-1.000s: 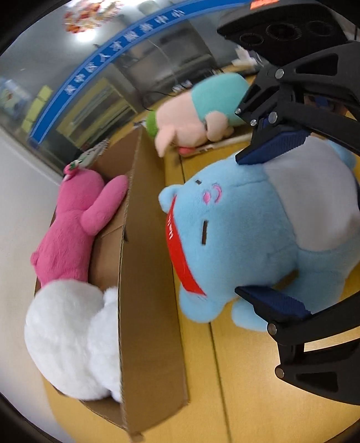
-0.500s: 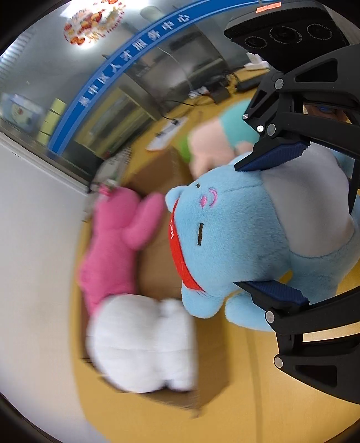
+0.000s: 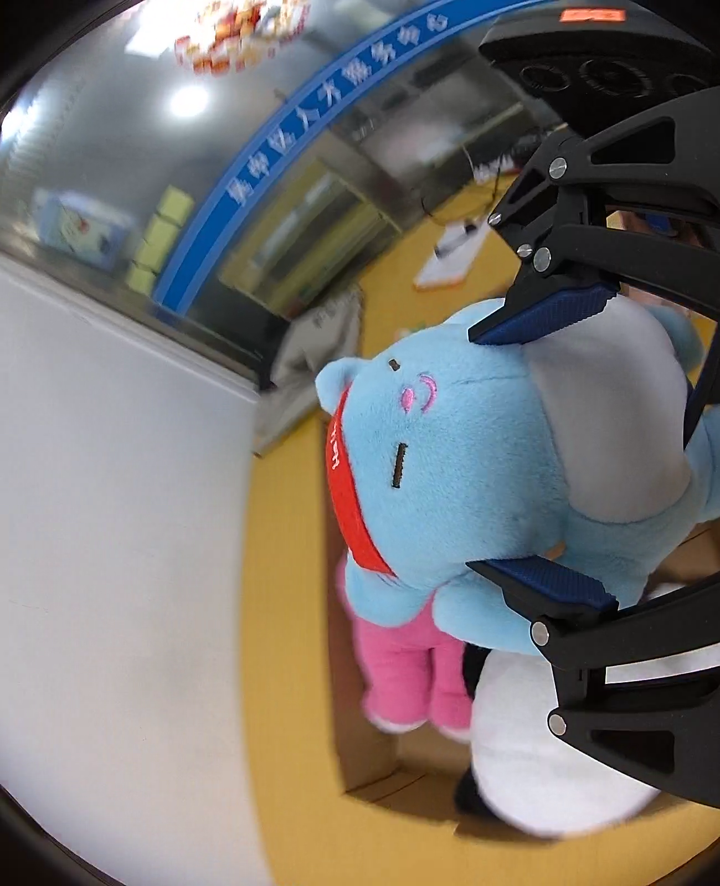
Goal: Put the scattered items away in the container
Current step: 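Lift the blue plush with both tools and lower it beside the panda, then open both tools to release the blue plush and withdraw from the box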
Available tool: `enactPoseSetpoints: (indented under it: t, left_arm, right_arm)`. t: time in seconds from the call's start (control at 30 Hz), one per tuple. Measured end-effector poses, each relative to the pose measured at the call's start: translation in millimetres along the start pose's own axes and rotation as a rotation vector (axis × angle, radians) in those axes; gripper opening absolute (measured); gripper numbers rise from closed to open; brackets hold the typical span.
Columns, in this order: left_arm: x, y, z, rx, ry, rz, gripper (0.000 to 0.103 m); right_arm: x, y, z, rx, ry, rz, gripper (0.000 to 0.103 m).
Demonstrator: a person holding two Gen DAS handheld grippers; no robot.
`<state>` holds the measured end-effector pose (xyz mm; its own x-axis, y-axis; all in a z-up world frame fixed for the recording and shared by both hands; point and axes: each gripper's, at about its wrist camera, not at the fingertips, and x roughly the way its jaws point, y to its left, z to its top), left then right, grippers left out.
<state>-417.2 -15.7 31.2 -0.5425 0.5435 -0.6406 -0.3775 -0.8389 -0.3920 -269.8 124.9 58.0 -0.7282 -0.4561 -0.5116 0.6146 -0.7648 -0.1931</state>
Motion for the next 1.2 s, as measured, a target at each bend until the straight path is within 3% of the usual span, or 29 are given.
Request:
enactPoseSetpoints:
  t: [0.1, 0.2, 0.33, 0.43, 0.57, 0.7, 0.83, 1.0, 1.1, 1.2]
  left_arm:
    - [39.6, 22.3, -16.2, -0.076, 0.070, -0.008, 0.076]
    - [43.2, 25.4, -26.3, -0.074, 0.045, -0.021, 0.076]
    - [59.1, 8.6, -33.5, 0.013, 0.086, 0.083, 0.081]
    - [78.4, -3.8, -44.3, 0.100, 0.139, 0.171, 0.086]
    - [61.7, -1.0, -44.4, 0.034, 0.122, 0.120, 0.086]
    - [45.4, -1.6, -55.1, 0.047, 0.128, 0.145, 0.086]
    - [34.4, 11.6, -75.3, -0.023, 0.147, 0.143, 0.090]
    - [26.0, 21.5, -107.8, -0.065, 0.166, 0.124, 0.093]
    - [9.6, 9.8, -115.7, -0.036, 0.129, 0.182, 0.092]
    - [-24.8, -5.4, -117.6, -0.003, 0.053, 0.230, 0.092]
  right_arm:
    - [38.3, -10.9, -21.5, 0.091, 0.112, 0.031, 0.076]
    - [50.0, -19.0, -31.2, 0.186, 0.174, 0.074, 0.076]
    - [60.6, -27.8, -35.1, 0.266, 0.266, 0.129, 0.077]
    - [84.4, -20.7, -54.0, 0.261, 0.397, 0.101, 0.079]
    - [80.9, -15.6, -54.8, 0.257, 0.377, 0.080, 0.082]
    - [68.9, -16.0, -66.6, 0.307, 0.385, 0.090, 0.087]
    - [65.6, -23.7, -85.9, 0.469, 0.400, 0.133, 0.088]
    - [47.3, -4.5, -89.1, 0.464, 0.411, 0.091, 0.088]
    - [36.9, 1.4, -90.7, 0.483, 0.414, 0.074, 0.088]
    - [8.0, 10.5, -81.7, 0.453, 0.351, 0.004, 0.089]
